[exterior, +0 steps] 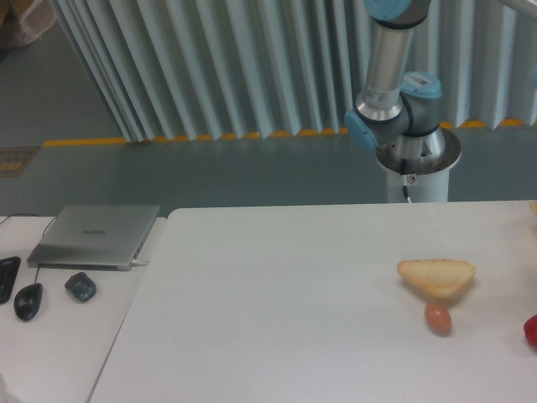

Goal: Place the yellow pepper on the table

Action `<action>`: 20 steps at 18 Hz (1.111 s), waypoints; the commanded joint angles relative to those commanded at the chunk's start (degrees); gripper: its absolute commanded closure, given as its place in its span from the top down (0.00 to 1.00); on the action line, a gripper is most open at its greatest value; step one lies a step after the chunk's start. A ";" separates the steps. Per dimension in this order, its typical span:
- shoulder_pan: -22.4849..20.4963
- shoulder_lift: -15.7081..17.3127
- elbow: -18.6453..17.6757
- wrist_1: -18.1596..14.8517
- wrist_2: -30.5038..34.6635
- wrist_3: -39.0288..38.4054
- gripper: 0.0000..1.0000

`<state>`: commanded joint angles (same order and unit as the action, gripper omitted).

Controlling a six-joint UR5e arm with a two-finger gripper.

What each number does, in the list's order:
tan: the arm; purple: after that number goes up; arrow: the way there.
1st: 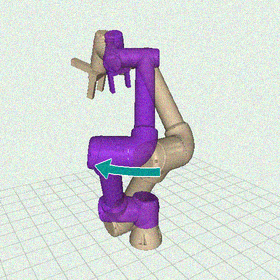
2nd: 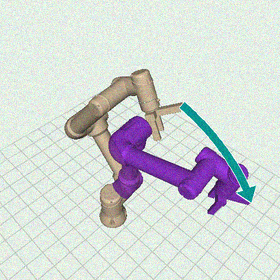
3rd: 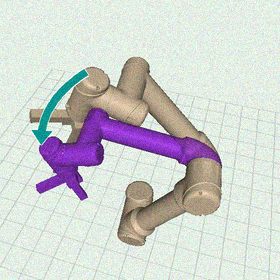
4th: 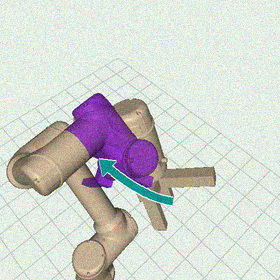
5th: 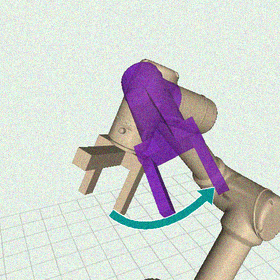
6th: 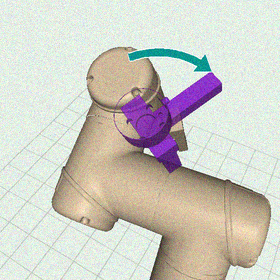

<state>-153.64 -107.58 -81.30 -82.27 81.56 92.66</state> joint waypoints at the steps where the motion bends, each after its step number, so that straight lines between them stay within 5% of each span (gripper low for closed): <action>1: 1.23 0.00 -0.09 0.17 0.17 -2.28 0.37; 7: 5.46 0.79 -5.97 10.72 0.53 -12.50 0.37; 15: 10.11 -0.17 -7.47 11.51 10.44 -14.96 0.37; 20: 12.22 -1.76 -8.35 11.51 10.37 -16.28 0.37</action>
<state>-141.42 -109.33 -89.65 -70.75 91.93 76.38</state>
